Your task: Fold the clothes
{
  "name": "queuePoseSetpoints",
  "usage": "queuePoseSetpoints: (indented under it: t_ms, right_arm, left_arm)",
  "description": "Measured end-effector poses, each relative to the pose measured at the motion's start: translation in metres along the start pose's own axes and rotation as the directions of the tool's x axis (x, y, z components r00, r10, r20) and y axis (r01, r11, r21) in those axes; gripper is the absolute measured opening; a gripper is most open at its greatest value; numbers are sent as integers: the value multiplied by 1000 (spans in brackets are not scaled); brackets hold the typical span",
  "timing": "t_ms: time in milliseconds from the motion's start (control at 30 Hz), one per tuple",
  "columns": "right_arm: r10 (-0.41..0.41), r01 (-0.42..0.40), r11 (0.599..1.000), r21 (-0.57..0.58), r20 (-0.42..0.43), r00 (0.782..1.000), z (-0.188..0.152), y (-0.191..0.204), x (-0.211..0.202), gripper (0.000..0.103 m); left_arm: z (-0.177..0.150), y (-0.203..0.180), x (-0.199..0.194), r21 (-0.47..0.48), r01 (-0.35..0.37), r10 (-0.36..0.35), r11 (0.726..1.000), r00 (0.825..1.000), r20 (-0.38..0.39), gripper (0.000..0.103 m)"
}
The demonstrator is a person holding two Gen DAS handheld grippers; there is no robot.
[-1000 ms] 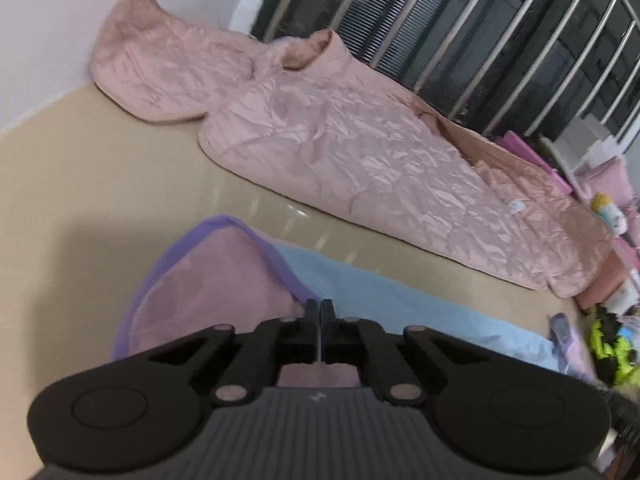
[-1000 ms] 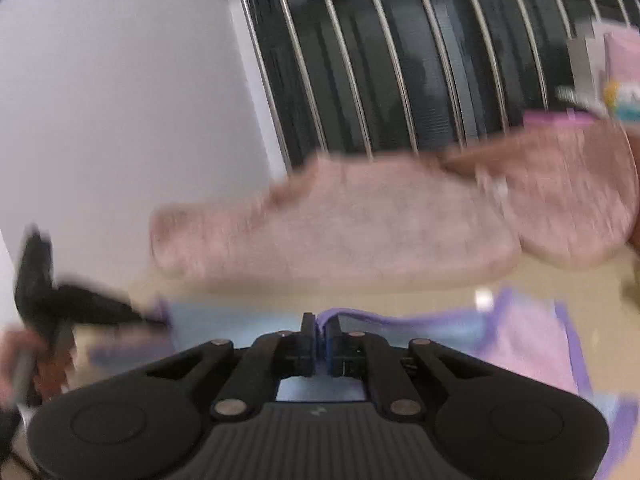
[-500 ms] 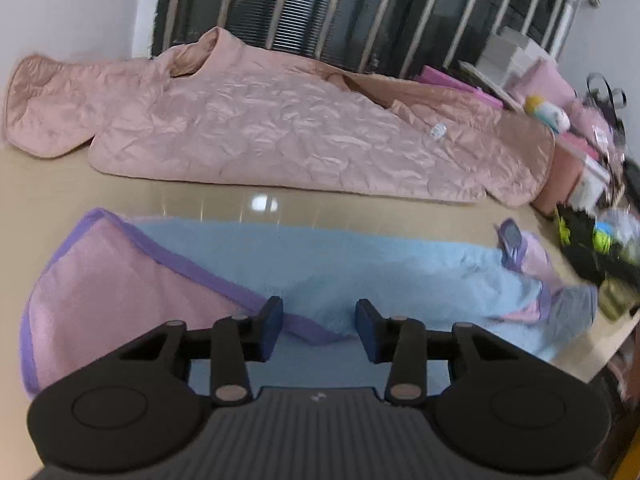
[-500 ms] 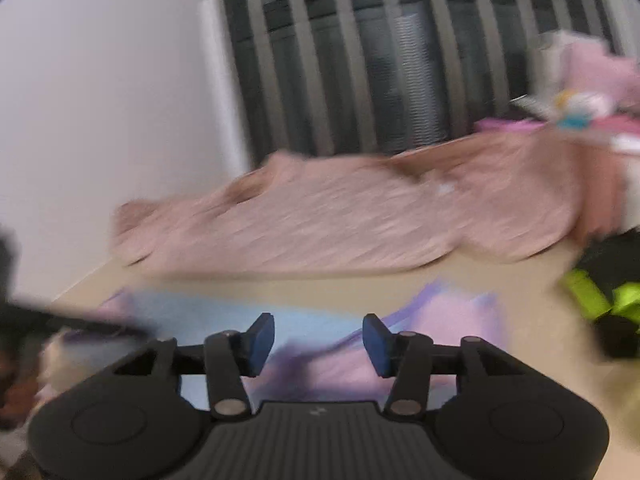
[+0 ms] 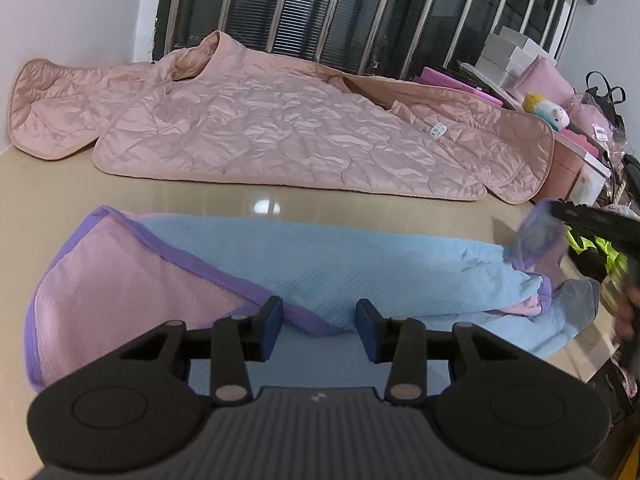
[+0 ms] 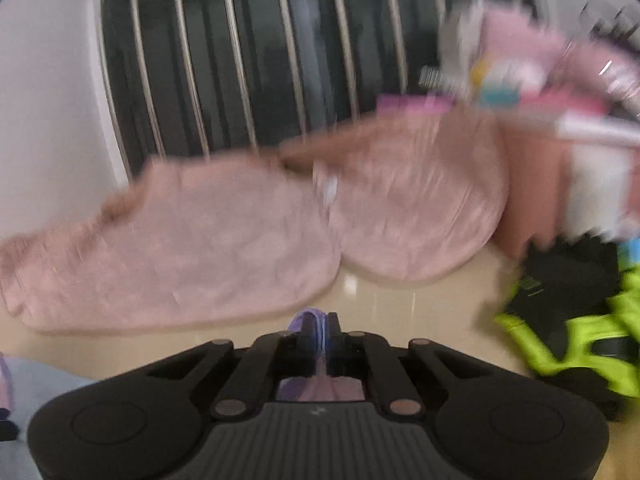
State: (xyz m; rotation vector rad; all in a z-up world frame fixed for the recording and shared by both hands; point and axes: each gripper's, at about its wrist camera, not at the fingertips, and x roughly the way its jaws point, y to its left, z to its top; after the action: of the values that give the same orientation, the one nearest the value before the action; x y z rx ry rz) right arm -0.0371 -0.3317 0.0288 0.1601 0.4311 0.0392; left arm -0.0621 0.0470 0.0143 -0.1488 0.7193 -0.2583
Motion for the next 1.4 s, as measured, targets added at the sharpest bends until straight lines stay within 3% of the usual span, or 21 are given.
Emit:
queuePoseSetpoints:
  t_ms: [133, 300, 333, 400, 433, 467, 500, 733, 833, 933, 1067, 1267, 1400]
  right_arm:
    - [-30, 12, 991, 132, 137, 990, -48, -24, -57, 4]
    - [-69, 43, 964, 261, 88, 994, -87, -49, -66, 4]
    - [-68, 42, 965, 258, 94, 993, -88, -48, -67, 9]
    - [-52, 30, 973, 227, 94, 994, -86, -45, -69, 33]
    - [-45, 21, 976, 216, 104, 994, -84, -44, -72, 54]
    - [-45, 18, 978, 208, 122, 992, -84, -43, -78, 65]
    - [-46, 18, 980, 200, 141, 989, -83, -41, -85, 67]
    - [-110, 80, 951, 300, 83, 990, -73, -49, -72, 67]
    - [-111, 70, 945, 320, 111, 988, -71, -43, -65, 67]
    - [-179, 128, 929, 347, 121, 976, -70, -39, -60, 67]
    - [-323, 293, 922, 255, 84, 943, -75, -29, -53, 67]
    - [-331, 313, 932, 184, 80, 940, -88, -19, -55, 67]
    - [-348, 341, 937, 68, 135, 928, -104, -7, -52, 67]
  left_arm:
    - [-1, 1, -1, 3, 3, -3, 1000, 1000, 3, 41]
    - [-2, 3, -1, 3, 14, -14, 1000, 1000, 4, 41]
    - [-2, 3, -1, 4, 14, -14, 1000, 1000, 4, 41]
    - [-1, 3, -1, 6, 15, -15, 1000, 1000, 3, 41]
    - [-1, 3, -1, 7, 15, -15, 1000, 1000, 3, 42]
    - [-1, 3, -1, 7, 16, -16, 1000, 1000, 3, 42]
    - [-1, 3, -1, 6, 17, -17, 1000, 1000, 3, 41]
    - [-1, 2, -1, 26, 18, -18, 999, 1000, -1, 42]
    - [-3, 3, -2, 26, 21, -21, 999, 1000, 1, 42]
    - [-3, 3, -1, 24, 21, -21, 999, 1000, 0, 42]
    - [-2, 2, -1, 30, 19, -19, 999, 1000, -1, 43]
    - [-4, -2, 0, 55, 14, -14, 998, 1000, 1, 50]
    - [-5, -4, 1, 63, 12, -12, 998, 1000, 3, 51]
